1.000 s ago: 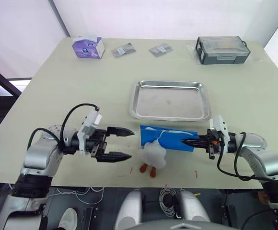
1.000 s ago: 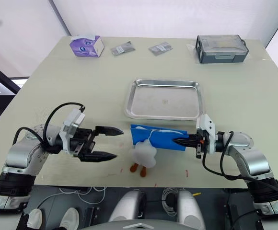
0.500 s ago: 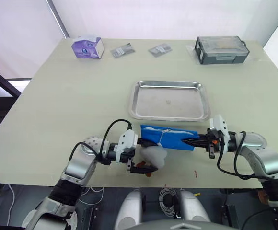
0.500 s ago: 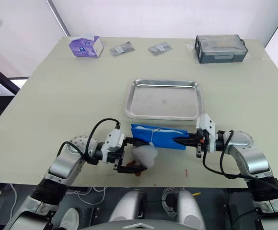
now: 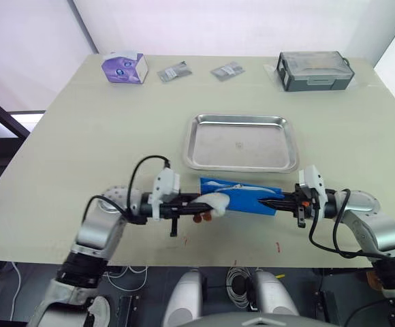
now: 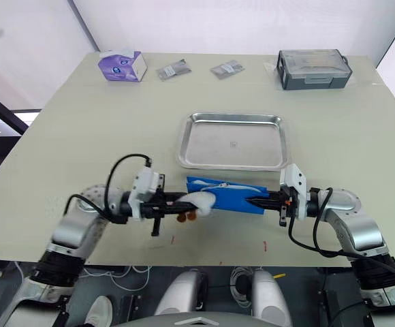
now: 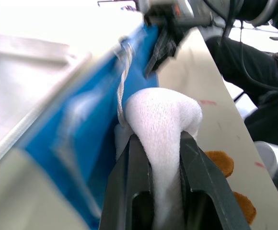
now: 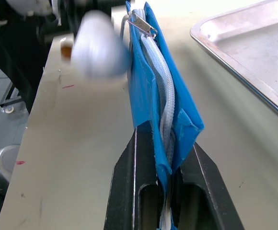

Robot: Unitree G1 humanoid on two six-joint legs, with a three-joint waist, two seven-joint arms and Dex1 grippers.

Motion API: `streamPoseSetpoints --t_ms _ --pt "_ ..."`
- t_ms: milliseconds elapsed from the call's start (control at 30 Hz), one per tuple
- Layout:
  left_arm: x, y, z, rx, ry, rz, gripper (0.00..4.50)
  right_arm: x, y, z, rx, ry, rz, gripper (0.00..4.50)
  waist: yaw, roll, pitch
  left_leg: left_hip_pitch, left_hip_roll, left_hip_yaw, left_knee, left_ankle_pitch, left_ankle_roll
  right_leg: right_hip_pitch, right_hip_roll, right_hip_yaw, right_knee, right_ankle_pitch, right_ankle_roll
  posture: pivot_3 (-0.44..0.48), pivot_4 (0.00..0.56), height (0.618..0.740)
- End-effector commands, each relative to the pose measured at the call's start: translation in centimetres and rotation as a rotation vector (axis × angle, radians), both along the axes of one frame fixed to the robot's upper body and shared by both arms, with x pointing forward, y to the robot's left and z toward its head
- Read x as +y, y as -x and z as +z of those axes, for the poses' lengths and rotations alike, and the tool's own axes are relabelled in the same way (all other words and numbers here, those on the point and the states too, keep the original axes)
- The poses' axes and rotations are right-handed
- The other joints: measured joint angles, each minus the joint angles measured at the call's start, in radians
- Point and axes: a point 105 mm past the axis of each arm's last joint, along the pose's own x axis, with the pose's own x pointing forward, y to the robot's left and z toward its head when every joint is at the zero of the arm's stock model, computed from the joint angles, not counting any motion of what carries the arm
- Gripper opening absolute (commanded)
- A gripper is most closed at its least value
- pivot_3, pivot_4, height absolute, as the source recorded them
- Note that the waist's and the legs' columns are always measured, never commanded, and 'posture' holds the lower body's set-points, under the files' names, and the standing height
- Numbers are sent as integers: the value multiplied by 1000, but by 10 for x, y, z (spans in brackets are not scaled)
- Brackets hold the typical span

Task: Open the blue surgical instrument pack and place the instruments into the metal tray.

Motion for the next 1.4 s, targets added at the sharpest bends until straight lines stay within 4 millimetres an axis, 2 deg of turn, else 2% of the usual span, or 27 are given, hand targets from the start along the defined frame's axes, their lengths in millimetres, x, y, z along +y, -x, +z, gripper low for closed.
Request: streamPoseSetpoints --t_ms 33,133,267,367,500,600,800,1100,1267,1400 --pt "16 3 34 -41 41 10 10 -2 0 2 -27 17 8 0 0 0 0 0 0 0 0 0 0 0 0 0 0 0 0 0 150 740" --pt "31 3 40 -29 27 44 10 -1 0 2 -29 15 14 0 0 0 0 0 0 0 0 0 0 0 0 0 0 0 0 0 150 740" --pt "74 -8 34 -29 -71 192 10 -1 -1 1 -29 16 20 0 -3 0 0 0 0 0 0 0 0 0 0 0 0 0 0 0 150 740" --pt "96 -12 29 -18 -123 253 10 -1 -1 1 -28 16 24 0 -2 1 0 0 0 1 0 0 0 0 1 0 0 0 0 0 150 740" --pt "112 -13 17 6 -166 297 10 -1 -1 1 -27 16 27 0 -1 1 1 0 0 3 0 0 0 0 0 0 0 0 0 0 150 740" --pt "108 -10 8 34 -151 280 10 -1 0 2 -27 13 29 0 -2 1 1 0 0 3 0 0 0 0 1 0 0 0 0 0 150 740" --pt "91 -5 -27 125 -119 257 10 1 -1 8 -33 -12 23 0 -2 1 1 0 1 3 0 0 0 0 0 0 0 0 0 0 150 740" --pt "92 4 -85 262 -188 263 10 0 0 10 -35 -16 15 0 0 6 -3 1 0 4 0 0 0 0 0 0 0 0 0 0 150 740" --pt "93 10 -99 286 -197 263 10 2 1 16 -49 -36 17 0 0 15 -8 2 -1 5 0 0 0 1 -1 1 0 0 0 0 150 740" --pt "90 4 -98 278 -152 291 10 4 1 32 -80 -88 28 0 1 21 -12 2 -2 5 0 0 0 1 -1 1 0 0 0 0 150 740"
